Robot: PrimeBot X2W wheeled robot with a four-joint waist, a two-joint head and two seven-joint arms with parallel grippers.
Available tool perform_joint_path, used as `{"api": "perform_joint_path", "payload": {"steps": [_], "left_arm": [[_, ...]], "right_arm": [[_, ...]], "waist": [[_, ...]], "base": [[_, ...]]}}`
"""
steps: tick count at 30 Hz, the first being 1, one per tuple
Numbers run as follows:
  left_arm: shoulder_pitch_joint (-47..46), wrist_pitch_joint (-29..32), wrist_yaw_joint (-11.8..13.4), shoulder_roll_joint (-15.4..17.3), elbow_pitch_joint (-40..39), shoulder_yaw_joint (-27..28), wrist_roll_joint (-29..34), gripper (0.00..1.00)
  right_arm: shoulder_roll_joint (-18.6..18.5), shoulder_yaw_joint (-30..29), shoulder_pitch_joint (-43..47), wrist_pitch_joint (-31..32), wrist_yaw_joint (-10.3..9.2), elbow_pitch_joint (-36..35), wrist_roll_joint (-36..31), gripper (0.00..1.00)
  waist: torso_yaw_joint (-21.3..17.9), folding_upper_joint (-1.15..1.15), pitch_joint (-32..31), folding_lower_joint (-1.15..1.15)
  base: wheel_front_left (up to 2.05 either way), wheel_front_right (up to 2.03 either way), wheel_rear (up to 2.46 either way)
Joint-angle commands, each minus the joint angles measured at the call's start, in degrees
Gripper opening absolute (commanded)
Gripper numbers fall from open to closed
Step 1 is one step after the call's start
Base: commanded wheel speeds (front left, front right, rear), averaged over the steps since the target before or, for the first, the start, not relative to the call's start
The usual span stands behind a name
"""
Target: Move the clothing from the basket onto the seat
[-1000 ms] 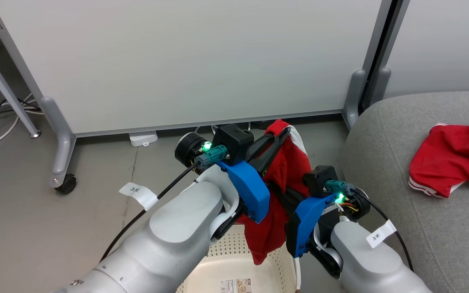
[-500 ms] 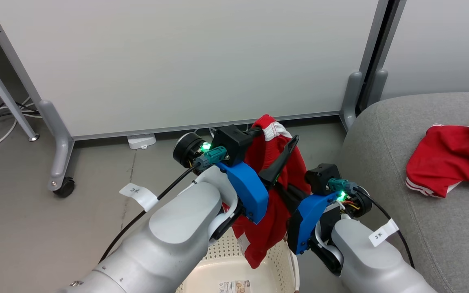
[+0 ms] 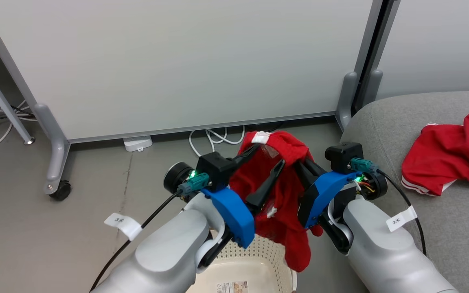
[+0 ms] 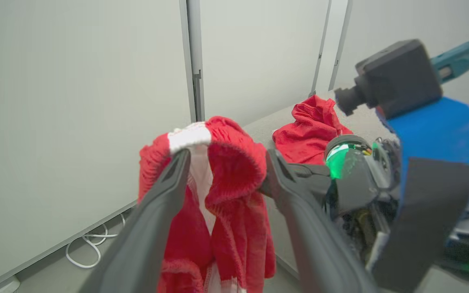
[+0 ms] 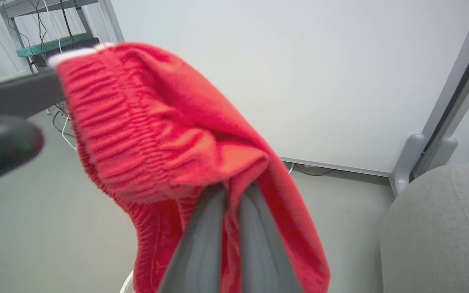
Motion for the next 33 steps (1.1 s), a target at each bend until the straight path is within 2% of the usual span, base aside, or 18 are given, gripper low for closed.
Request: {"api": "perform_joint_path", "payload": {"steps": [1,12,15,17,18,19,20,21,26,33], "left_arm": [[2.2,-0.3,0.0,1.2,-1.7,1.4,0.8,1.00],[16.0,-0.2,3.6,8.2,-15.3,13.0,9.7,1.00],[23.4,-0.2,6.1,10.3,-22.2,20.4,14.8,1.00],[27.7,-0.2,6.8,10.7,-25.4,24.2,17.1,1.00],[27.7,-0.2,6.8,10.7,-25.4,24.2,17.1,1.00],[31.5,-0.2,7.0,10.8,-27.9,28.0,18.9,1.00],[31.5,-0.2,7.0,10.8,-27.9,28.0,18.9,1.00],[35.2,-0.2,7.2,10.4,-29.4,31.1,20.5,1.00],[41.6,-0.2,5.3,9.4,-30.9,36.4,23.6,1.00],[43.6,-0.2,3.3,7.1,-32.0,40.3,26.8,1.00]], "right_arm": [[0.0,-1.0,-0.8,-0.4,0.02,0.0,-0.9,0.00],[0.0,-4.5,1.8,-0.5,0.02,-2.8,-4.4,0.00],[0.0,-5.3,3.3,-0.5,0.02,-4.2,-5.0,0.00],[0.0,-5.7,4.0,-0.5,0.02,-4.8,-5.4,0.00],[0.0,-5.7,4.0,-0.5,0.02,-4.8,-5.4,0.00],[-0.2,-6.2,4.6,-0.5,0.02,-5.3,-6.0,0.00],[-0.2,-6.2,4.6,-0.5,0.02,-5.3,-6.0,0.00],[-0.4,-6.6,5.1,-0.5,0.01,-5.9,-6.7,0.00],[-0.3,-7.4,6.0,-0.5,0.02,-7.5,-8.0,0.00],[-0.3,-8.3,6.9,0.2,0.02,-10.1,-8.9,0.00]], "waist": [[-0.3,0.00,0.1,0.00],[-2.7,0.00,0.8,0.00],[-3.9,0.00,1.1,0.00],[-4.5,0.00,1.2,0.00],[-4.5,0.00,1.2,0.00],[-5.2,0.00,1.4,0.00],[-5.2,0.00,1.4,0.00],[-6.0,0.00,1.4,0.00],[-8.6,0.00,1.8,0.00],[-12.5,0.00,2.9,0.00]], "base": [[0.00,0.00,0.00],[0.00,0.00,0.00],[0.00,0.00,0.00],[0.00,0.00,0.00],[0.00,0.00,0.00],[0.00,0.00,0.00],[0.00,0.00,0.00],[0.00,0.00,0.00],[0.00,0.00,0.00],[0.00,0.00,0.00]]}}
